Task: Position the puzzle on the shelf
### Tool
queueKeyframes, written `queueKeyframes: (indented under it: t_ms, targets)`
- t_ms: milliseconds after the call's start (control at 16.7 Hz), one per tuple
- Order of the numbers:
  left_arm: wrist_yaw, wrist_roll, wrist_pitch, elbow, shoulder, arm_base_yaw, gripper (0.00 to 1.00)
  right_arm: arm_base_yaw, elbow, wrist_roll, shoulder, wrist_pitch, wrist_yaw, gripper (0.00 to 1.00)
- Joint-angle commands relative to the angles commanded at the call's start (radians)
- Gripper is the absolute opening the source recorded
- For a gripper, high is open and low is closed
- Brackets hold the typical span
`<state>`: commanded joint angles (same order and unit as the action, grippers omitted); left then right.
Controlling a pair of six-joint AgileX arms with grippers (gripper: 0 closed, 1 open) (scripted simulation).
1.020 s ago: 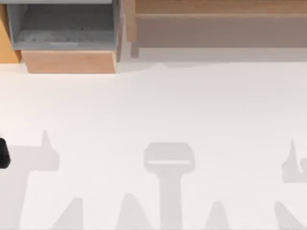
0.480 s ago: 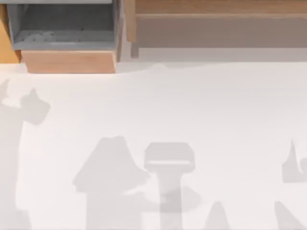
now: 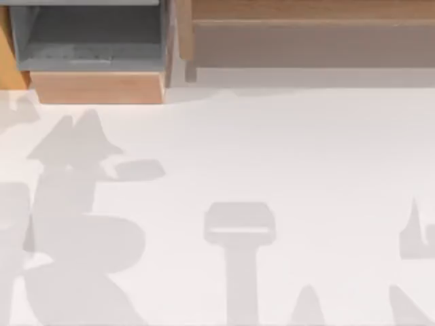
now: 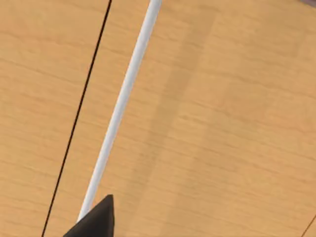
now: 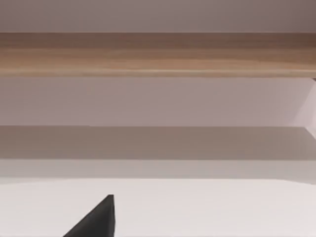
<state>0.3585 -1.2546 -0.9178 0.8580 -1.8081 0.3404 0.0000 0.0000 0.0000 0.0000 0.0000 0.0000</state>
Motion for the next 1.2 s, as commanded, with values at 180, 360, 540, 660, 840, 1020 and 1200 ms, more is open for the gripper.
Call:
queueKeyframes:
  t_ms: [180,360,540,660,840,1020,1200]
  targets:
    - [0.050,-0.155,-0.120,0.112,-0.221,0.038,1.00,0.000,0.000,0.000,0.000,0.000,0.000,1.00]
    - [0.086,-0.268,-0.208,0.196,-0.384,0.065,1.00,0.000,0.000,0.000,0.000,0.000,0.000,1.00]
    - [0.105,-0.325,-0.253,0.238,-0.465,0.077,1.00,0.000,0.000,0.000,0.000,0.000,0.000,1.00]
    - [0.107,-0.330,-0.257,0.242,-0.473,0.079,1.00,0.000,0.000,0.000,0.000,0.000,0.000,1.00]
    - [0.107,-0.330,-0.257,0.242,-0.473,0.079,1.00,0.000,0.000,0.000,0.000,0.000,0.000,1.00]
    - [0.101,-0.329,-0.249,0.253,-0.476,0.072,1.00,0.000,0.000,0.000,0.000,0.000,0.000,1.00]
    - [0.090,-0.329,-0.219,0.312,-0.505,0.062,1.00,0.000,0.000,0.000,0.000,0.000,0.000,1.00]
